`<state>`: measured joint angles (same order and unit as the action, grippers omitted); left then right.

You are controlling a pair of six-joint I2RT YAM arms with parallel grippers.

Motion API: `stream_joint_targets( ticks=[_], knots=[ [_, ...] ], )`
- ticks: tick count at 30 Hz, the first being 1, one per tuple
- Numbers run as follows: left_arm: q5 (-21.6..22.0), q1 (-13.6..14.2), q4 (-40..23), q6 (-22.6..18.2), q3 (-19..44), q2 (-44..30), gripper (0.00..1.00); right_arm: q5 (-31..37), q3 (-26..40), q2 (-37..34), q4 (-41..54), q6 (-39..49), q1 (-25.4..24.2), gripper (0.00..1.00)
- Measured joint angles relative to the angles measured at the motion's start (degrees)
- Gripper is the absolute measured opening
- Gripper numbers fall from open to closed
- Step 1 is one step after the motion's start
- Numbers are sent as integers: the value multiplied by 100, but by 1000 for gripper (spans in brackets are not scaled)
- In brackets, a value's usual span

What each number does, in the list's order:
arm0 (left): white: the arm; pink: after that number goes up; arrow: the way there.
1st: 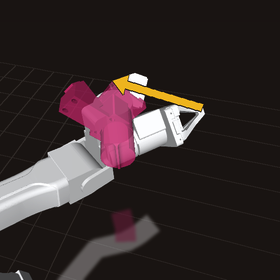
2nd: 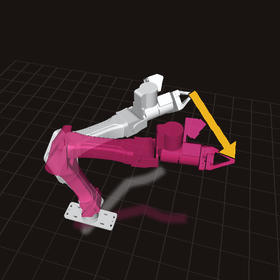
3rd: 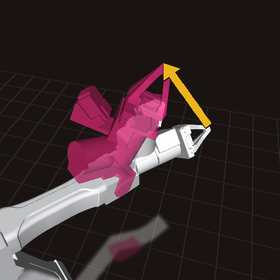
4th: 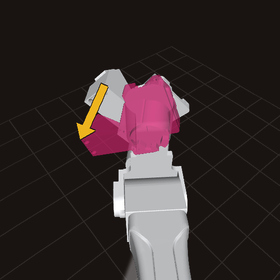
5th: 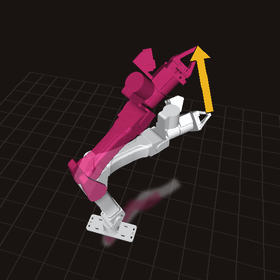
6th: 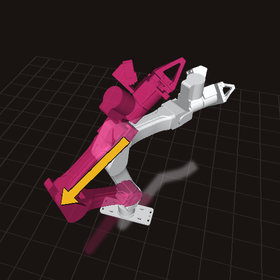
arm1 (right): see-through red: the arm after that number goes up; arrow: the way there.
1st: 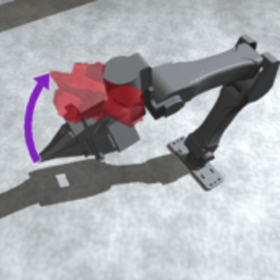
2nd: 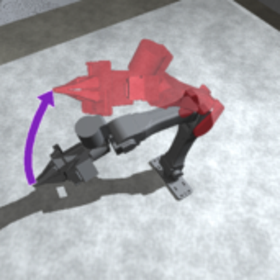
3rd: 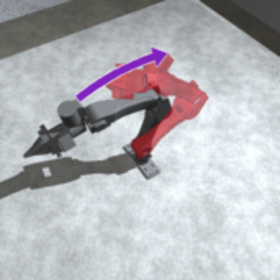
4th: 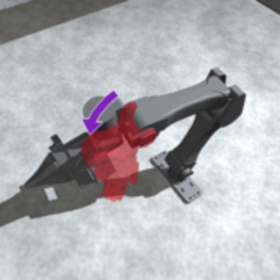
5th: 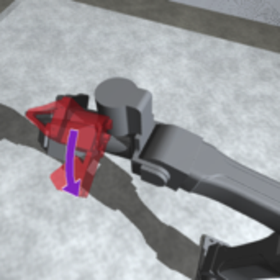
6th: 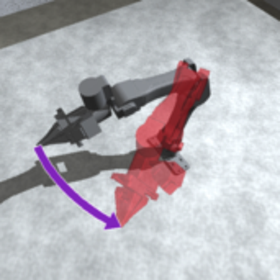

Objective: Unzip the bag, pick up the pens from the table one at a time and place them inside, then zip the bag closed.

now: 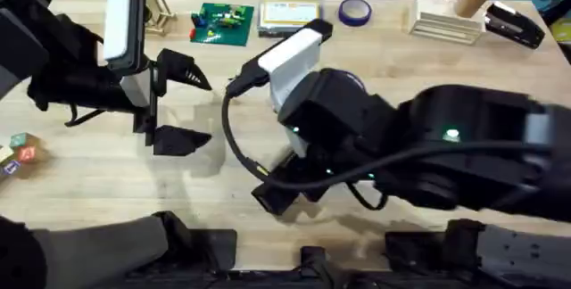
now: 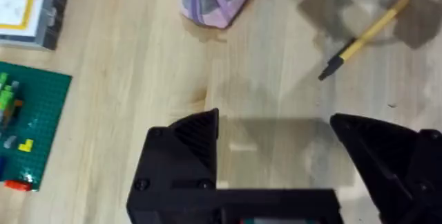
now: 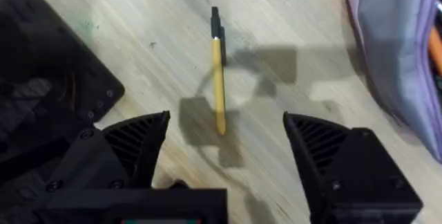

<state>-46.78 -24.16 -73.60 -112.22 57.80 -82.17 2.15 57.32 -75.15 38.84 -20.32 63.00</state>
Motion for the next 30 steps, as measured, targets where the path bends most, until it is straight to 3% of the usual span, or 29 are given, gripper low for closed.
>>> stream_joint_targets(
  ticks=[13,19,27,30],
  knots=[
    [569,0,-289,-15,0,0,993,990,0,-967,-164,-1413,579,998],
    [612,0,-255,-14,0,0,993,1273,0,-1521,-326,-1833,948,998],
    [614,0,-250,-14,0,0,993,1465,31,-2092,-655,-2084,1023,997],
    [614,0,-243,-14,0,0,993,1455,97,-2163,-651,-2098,1036,909]
  ],
)
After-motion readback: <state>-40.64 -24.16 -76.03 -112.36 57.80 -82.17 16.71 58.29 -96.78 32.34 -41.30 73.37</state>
